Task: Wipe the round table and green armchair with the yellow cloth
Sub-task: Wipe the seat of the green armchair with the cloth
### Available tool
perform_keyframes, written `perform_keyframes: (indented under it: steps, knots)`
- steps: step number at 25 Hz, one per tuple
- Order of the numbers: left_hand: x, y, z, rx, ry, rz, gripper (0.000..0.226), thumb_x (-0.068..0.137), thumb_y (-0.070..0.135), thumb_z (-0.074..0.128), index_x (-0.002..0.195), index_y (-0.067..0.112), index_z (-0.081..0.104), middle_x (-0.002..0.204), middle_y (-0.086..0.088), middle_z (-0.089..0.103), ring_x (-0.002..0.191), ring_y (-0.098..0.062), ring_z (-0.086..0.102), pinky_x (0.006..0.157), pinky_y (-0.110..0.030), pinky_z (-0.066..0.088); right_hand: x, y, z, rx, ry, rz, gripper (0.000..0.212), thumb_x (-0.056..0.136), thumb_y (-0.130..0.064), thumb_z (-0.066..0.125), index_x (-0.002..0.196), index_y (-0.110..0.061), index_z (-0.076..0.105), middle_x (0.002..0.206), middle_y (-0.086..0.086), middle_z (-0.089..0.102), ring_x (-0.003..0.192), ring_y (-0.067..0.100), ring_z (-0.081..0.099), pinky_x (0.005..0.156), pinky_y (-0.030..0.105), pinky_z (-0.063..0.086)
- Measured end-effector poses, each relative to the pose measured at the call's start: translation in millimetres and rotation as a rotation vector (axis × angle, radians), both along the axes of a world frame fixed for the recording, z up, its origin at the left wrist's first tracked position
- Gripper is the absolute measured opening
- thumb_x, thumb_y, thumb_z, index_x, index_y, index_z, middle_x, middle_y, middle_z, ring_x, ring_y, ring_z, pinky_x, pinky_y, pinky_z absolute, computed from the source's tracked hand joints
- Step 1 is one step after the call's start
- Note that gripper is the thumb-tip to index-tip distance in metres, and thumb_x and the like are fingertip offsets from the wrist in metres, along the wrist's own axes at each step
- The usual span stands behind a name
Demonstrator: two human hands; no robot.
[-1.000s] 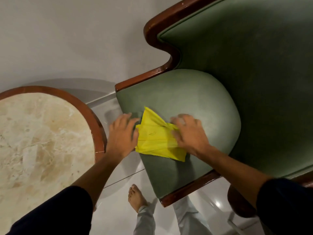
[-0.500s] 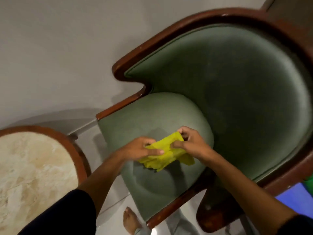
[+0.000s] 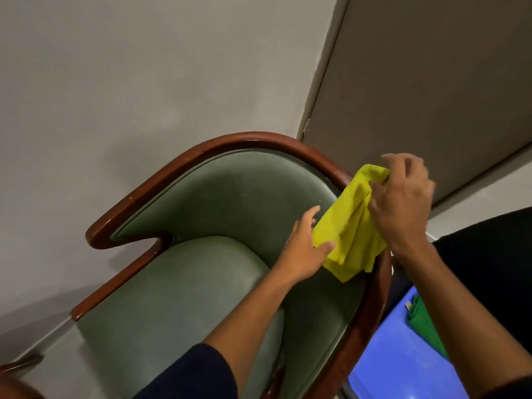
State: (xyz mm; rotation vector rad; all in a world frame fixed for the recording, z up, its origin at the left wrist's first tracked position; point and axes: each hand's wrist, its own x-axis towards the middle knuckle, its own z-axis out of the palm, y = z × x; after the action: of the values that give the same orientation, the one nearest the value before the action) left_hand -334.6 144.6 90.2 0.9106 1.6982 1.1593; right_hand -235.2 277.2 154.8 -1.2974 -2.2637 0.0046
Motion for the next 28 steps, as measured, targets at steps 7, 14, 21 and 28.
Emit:
perform_keyframes:
  steps: [7,14,21,28]
  knots:
    - [-146.0,-40.1,-39.0,-0.239,1.119,0.073,0.075,0.091,0.037,0.055,0.153,0.023,0.016,0.165,-0.011,0.006,0.152,-0.027,0.004,0.122,-0.053,0.012,4.2,-19.2,-82.4,-0.135,-0.336,-0.059,0.085,0.091,-0.057,0.049,0.151,-0.006,0.017,0.148,0.034,0.033,0.133,0.047,0.037,0.101,0.056,0.04]
    - [-253.3,-89.7,-69.6,-0.619,1.065,0.195,0.122,0.073,0.057,0.068,0.152,0.02,-0.017,0.163,-0.017,-0.013,0.151,-0.036,-0.01,0.117,-0.065,0.001,-120.9,41.8,-95.2,0.094,-0.367,0.154,0.068,0.098,-0.053,0.031,0.15,-0.01,0.022,0.148,0.028,0.039,0.138,0.04,0.037,0.108,0.053,0.031]
    - [-262.0,-85.8,-81.6,-0.639,0.99,0.161,0.132,0.065,0.067,0.068,0.147,0.027,-0.027,0.161,-0.009,-0.026,0.148,-0.029,-0.024,0.115,-0.062,-0.009,-229.4,-7.2,-157.2,0.453,-0.59,0.886,0.064,0.095,-0.033,0.048,0.152,-0.023,0.023,0.159,0.008,0.03,0.147,0.026,0.025,0.117,0.047,0.024]
    - [-265.2,-91.6,-59.6,-0.675,0.92,0.061,0.132,0.068,0.062,0.073,0.149,0.026,-0.025,0.161,-0.01,-0.029,0.148,-0.03,-0.025,0.117,-0.061,-0.006,-109.4,9.0,-121.4,0.38,-0.991,0.682,0.059,0.092,-0.027,0.047,0.148,-0.028,0.029,0.161,0.006,0.025,0.145,0.032,0.027,0.12,0.051,0.007]
